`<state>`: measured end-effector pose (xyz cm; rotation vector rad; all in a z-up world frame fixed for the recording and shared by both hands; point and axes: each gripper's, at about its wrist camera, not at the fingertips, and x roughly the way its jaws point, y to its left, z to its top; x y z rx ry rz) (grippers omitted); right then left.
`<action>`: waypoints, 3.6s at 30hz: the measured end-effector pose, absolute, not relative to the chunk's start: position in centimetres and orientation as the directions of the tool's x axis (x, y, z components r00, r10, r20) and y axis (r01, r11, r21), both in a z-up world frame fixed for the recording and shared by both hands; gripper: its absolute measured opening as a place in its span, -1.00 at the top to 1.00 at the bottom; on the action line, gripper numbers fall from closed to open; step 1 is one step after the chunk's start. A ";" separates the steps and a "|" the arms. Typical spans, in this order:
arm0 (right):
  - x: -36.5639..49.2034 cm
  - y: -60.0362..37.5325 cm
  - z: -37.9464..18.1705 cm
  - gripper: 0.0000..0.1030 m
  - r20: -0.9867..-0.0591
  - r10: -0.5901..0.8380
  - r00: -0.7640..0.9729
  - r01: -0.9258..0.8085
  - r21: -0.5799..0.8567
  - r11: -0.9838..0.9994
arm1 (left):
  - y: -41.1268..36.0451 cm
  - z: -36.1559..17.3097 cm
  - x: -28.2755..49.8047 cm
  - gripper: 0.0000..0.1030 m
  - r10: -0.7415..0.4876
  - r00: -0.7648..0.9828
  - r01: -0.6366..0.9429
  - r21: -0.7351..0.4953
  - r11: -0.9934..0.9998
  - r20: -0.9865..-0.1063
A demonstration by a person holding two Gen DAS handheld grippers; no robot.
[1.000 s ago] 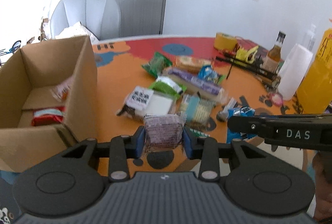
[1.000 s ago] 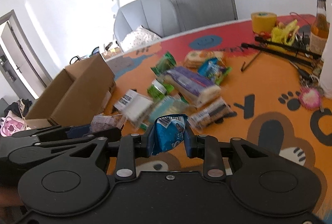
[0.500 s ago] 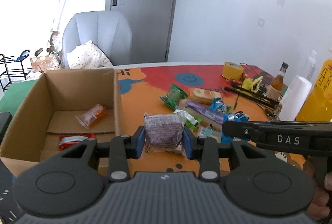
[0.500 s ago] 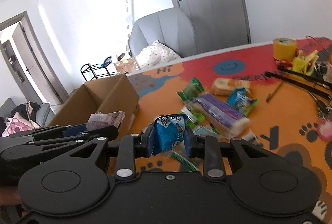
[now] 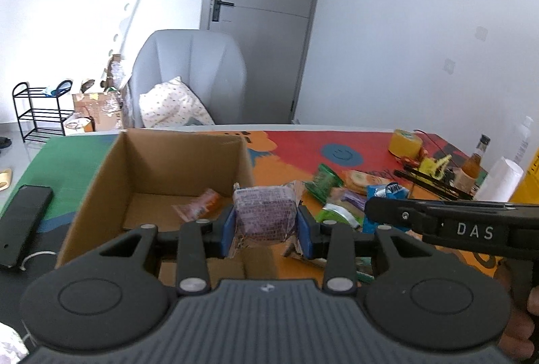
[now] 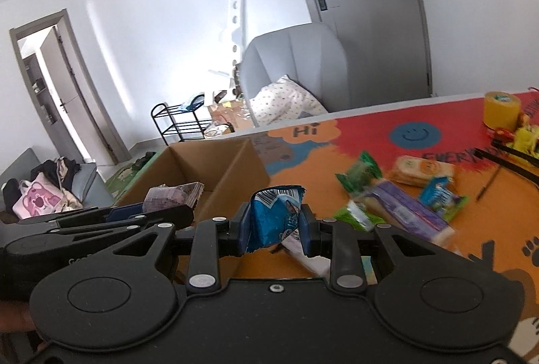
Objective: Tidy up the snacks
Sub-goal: 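Carry both snacks into the cardboard box and open both grippers, then withdraw both tools from the box back toward the snack pile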
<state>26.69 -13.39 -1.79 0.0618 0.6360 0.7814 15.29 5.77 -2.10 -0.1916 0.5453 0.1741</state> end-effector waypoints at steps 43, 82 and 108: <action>26.8 -6.8 -0.3 -0.05 -0.470 0.748 0.469 -0.700 0.318 0.639 | 13.5 -2.1 13.2 -0.63 0.235 0.797 -0.416 -0.224 0.881 -0.556; 27.8 -20.8 -2.3 -1.00 -0.500 0.546 0.672 -0.451 0.308 0.838 | 4.8 -1.6 16.5 -1.00 0.058 0.827 -0.208 -0.208 0.956 -0.560; 29.9 -27.0 -5.6 -1.00 -0.565 0.515 0.645 -0.376 0.352 0.857 | -1.1 -4.3 20.5 -0.99 -0.050 0.769 -0.111 -0.210 0.971 -0.638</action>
